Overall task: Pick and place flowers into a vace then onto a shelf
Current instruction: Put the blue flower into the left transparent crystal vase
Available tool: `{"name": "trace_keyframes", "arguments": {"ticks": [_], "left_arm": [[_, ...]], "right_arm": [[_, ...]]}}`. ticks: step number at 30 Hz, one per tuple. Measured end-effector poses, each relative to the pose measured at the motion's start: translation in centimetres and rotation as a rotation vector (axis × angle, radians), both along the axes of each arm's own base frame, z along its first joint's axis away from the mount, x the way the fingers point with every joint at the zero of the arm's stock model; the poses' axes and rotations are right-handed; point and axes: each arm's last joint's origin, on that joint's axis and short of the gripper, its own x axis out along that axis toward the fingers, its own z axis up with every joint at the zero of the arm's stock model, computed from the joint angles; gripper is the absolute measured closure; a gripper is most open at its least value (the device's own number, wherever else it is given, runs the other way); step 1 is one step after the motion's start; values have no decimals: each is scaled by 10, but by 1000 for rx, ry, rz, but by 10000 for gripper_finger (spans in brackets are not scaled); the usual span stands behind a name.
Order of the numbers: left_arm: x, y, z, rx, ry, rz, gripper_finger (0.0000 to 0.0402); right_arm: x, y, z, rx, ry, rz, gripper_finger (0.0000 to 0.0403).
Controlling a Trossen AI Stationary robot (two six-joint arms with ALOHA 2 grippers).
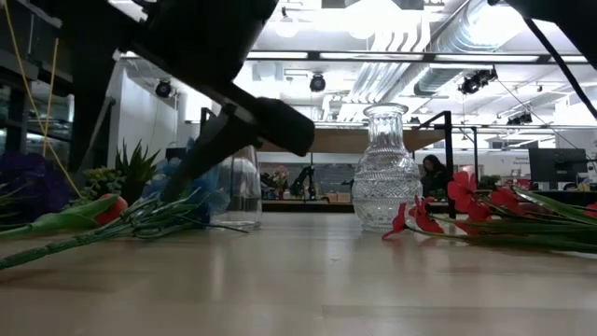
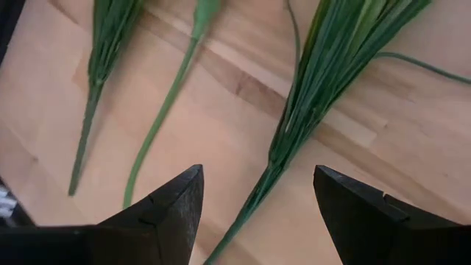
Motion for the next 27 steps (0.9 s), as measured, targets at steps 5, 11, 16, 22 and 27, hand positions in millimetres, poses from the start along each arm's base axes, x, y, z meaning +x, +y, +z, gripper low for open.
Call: {"name": "trace_keyframes", "arguments": {"ticks": [5,11,16,22,27], "left_arm": [[0,0,-1,1,15,0,7],[0,0,-1,1,14,0,7],[0,0,-1,1,13,0,7],[0,0,-1,10,11,2,7],[0,0,-1,28,7,6,7]], "right_arm": [[3,-7,-2,-28,-10,-30,155],[5,-13,-8,-39,5,-46,155],[6,-15,-16,-43,23,-51,155],[6,-15,-23,-55,41,-60,155],[6,-16,-29,-66,53,-68,167]]}}
